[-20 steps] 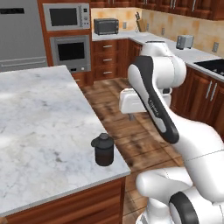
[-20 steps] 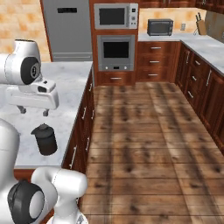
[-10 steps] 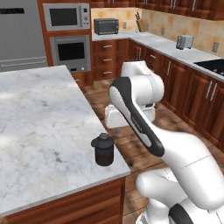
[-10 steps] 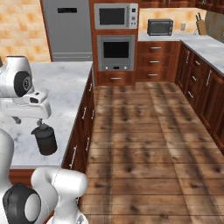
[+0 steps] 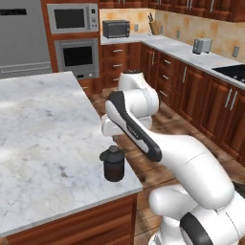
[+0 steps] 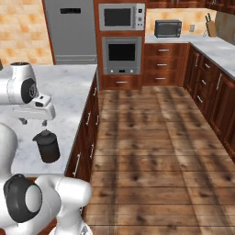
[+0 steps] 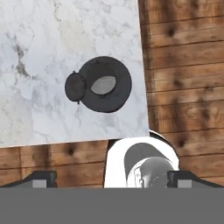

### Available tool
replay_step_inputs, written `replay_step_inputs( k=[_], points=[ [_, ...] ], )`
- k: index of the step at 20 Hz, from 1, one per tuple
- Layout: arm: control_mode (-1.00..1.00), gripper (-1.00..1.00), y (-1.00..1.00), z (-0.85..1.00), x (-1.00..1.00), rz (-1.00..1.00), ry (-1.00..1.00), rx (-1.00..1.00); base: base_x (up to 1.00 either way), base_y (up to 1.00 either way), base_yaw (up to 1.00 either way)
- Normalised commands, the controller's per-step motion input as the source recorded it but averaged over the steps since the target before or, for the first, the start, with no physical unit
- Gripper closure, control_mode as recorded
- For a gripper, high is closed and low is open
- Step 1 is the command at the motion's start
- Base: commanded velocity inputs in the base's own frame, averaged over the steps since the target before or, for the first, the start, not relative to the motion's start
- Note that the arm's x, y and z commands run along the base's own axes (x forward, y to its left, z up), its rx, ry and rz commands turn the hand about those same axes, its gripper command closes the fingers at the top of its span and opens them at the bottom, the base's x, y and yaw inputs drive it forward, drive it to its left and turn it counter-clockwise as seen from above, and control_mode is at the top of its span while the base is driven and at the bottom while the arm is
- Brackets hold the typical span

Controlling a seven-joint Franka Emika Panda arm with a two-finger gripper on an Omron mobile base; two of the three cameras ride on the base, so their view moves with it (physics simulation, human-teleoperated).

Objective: Pick the colander and jug and place them in the sink. Then turn on the water.

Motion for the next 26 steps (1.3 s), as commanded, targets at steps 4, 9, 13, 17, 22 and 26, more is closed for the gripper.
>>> replay_step_inputs(
  k=[4,9,13,17,22,26],
  points=[
    [-1.00,-1.00,0.33,-0.09,0.80,0.00,0.01,0.00,0.00,0.00,0.00],
    [-1.00,-1.00,0.12,-0.20,0.39,0.00,0.01,0.00,0.00,0.00,0.00],
    [-1.00,-1.00,0.00,-0.13,0.25,0.00,0.00,0.00,0.00,0.00,0.00],
    [-1.00,-1.00,0.00,-0.36,0.18,0.00,0.03,-0.01,0.00,0.00,0.00],
    [-1.00,-1.00,0.00,-0.25,-0.21,0.00,0.05,0.00,0.00,0.00,0.00],
    [-1.00,-1.00,0.00,-0.34,-0.01,0.00,0.02,0.00,0.00,0.00,0.00]
  ],
)
